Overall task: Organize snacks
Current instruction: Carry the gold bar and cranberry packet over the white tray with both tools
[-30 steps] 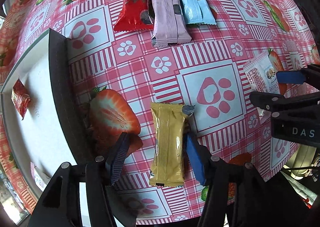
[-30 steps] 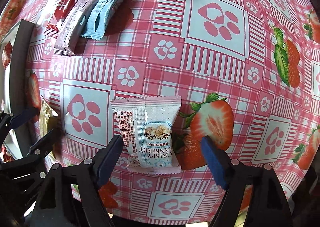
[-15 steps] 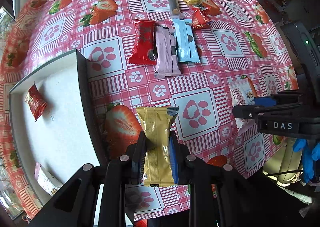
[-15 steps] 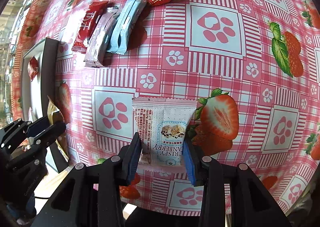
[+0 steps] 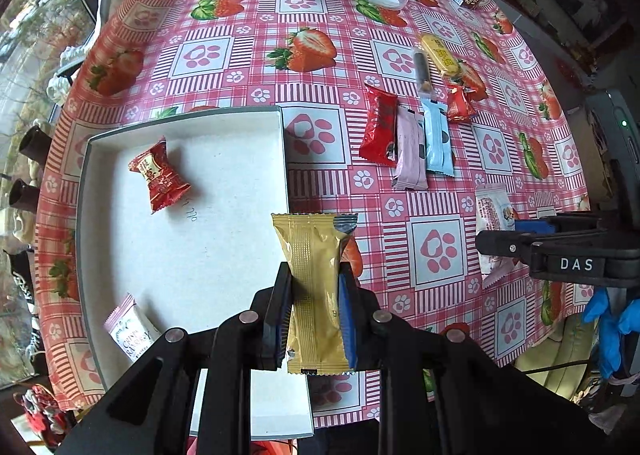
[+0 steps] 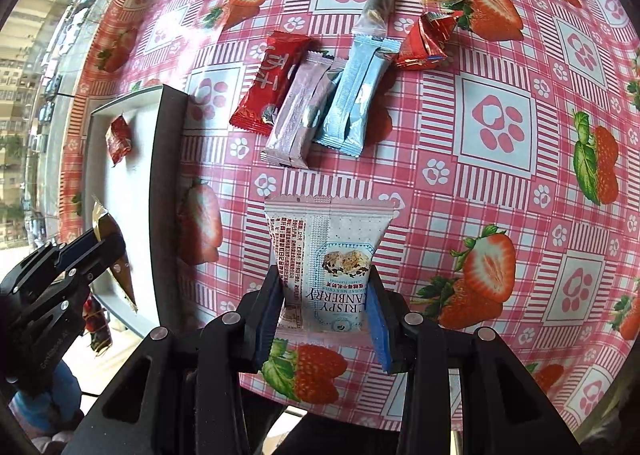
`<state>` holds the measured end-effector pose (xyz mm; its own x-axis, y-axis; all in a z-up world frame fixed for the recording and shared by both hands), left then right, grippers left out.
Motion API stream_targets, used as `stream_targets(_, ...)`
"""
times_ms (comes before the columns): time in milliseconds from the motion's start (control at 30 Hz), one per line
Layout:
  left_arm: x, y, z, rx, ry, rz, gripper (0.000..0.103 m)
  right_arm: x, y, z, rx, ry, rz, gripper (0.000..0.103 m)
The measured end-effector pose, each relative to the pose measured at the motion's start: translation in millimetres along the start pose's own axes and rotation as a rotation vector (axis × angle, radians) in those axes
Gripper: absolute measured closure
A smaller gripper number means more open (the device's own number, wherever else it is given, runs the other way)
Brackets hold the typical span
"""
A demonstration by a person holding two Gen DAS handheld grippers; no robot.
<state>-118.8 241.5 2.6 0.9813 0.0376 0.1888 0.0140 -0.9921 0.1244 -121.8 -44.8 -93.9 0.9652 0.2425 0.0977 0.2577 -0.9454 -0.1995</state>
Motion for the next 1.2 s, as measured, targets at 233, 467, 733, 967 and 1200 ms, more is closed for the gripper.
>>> stream_targets(233, -7.6, -34.8, -8.7, 0.022, 0.026, -0.076, 0.079, 39.3, -84.4, -7.0, 0.017, 0.000, -0.109, 0.062)
stream_targets(467, -23.8, -69.0, -8.3, 0.043, 0.020, -0.149, 0.079, 76.7, -174.5, -6.7, 0.023, -0.008, -0.228, 0.062)
stream_targets(733, -38.9, -96.1, -5.2, 0.059, 0.013, -0.219, 0.079, 100.5, -269.0, 2.6, 0.024, -0.035, -0.343, 0.062)
stream_targets(967, -47.2, -109.8, -1.1, 0.062, -0.002, -0.250, 0.079, 113.3, -306.6, 23.8, 0.021, -0.061, -0.398, 0.062)
stream_targets(1200, -53.2, -113.3, 4.6, 0.061, -0.019, -0.263, 0.079, 112.7, -333.9, 38.4, 0.011, -0.077, -0.434, 0.062)
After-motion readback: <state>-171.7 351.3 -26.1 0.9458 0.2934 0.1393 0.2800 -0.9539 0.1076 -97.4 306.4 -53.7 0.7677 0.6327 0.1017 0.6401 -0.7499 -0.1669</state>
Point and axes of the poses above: each gripper's, at about its wrist camera, not at the fingertips, and z roughly the way its jaws point, y to its right, x to its top, the point moved 9 cm from there along z, roughly the way its jaws point
